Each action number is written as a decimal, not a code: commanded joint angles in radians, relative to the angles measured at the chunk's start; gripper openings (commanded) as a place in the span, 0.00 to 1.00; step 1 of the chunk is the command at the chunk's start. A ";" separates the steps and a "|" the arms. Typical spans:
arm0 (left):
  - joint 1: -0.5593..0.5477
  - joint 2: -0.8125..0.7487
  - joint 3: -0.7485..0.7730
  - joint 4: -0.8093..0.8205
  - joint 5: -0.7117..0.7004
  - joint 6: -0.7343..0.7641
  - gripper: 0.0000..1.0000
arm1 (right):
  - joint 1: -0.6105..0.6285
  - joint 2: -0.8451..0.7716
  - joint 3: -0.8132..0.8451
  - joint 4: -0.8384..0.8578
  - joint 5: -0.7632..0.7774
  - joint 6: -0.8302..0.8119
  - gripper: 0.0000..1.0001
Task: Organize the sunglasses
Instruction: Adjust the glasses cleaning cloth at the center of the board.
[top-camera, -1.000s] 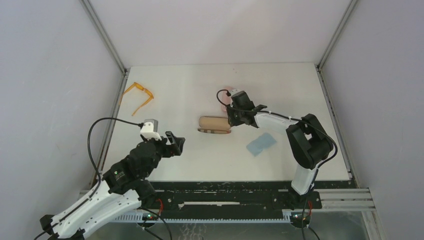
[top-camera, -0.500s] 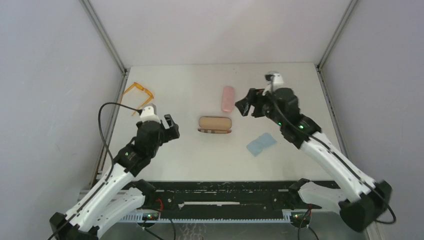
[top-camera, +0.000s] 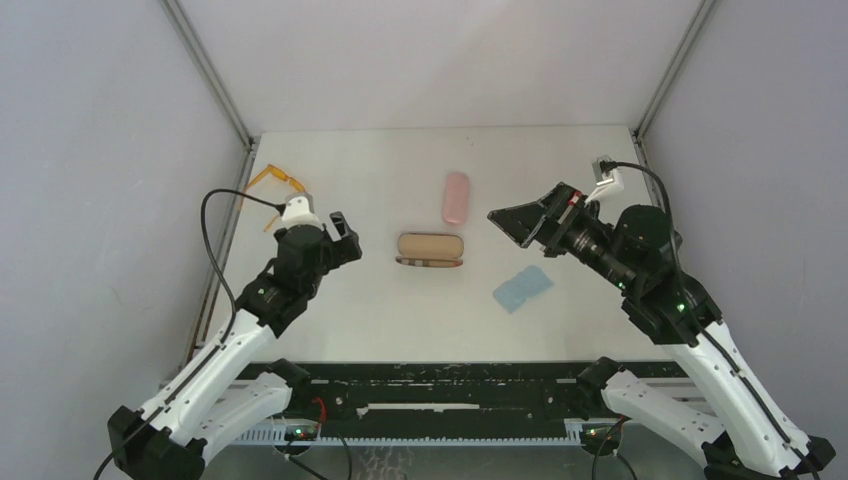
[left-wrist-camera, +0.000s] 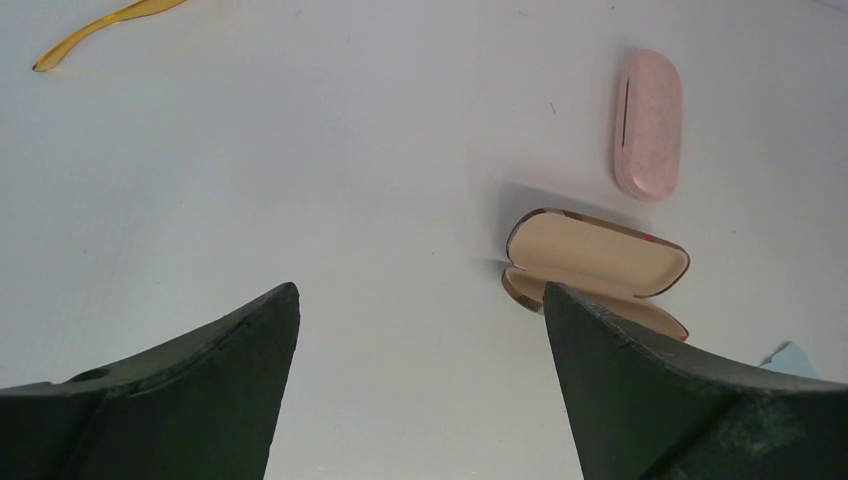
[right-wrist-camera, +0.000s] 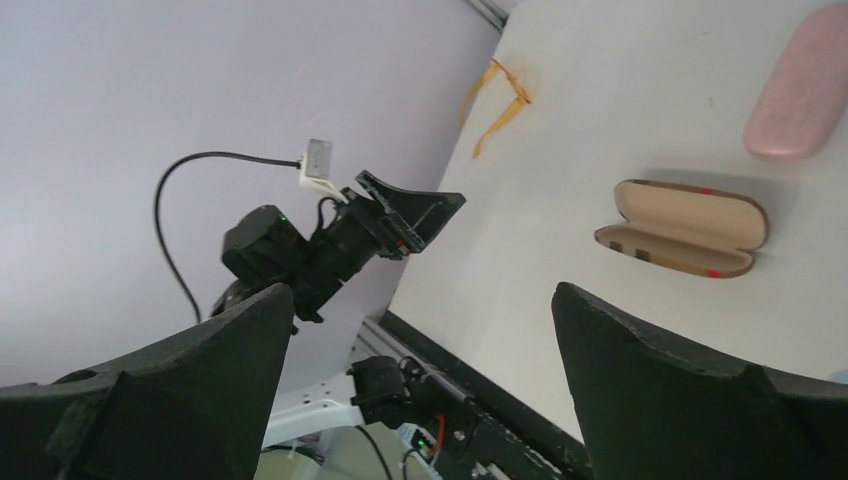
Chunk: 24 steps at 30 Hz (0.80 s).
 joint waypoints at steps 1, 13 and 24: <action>0.006 -0.057 0.009 0.019 0.008 0.002 0.95 | 0.011 -0.026 0.053 0.018 -0.056 0.075 1.00; 0.006 -0.135 -0.040 -0.005 0.027 0.004 0.95 | 0.099 0.006 0.070 0.008 -0.078 0.040 1.00; 0.006 -0.120 -0.115 0.115 0.094 0.032 0.94 | 0.030 0.034 -0.180 -0.292 0.286 -0.169 0.98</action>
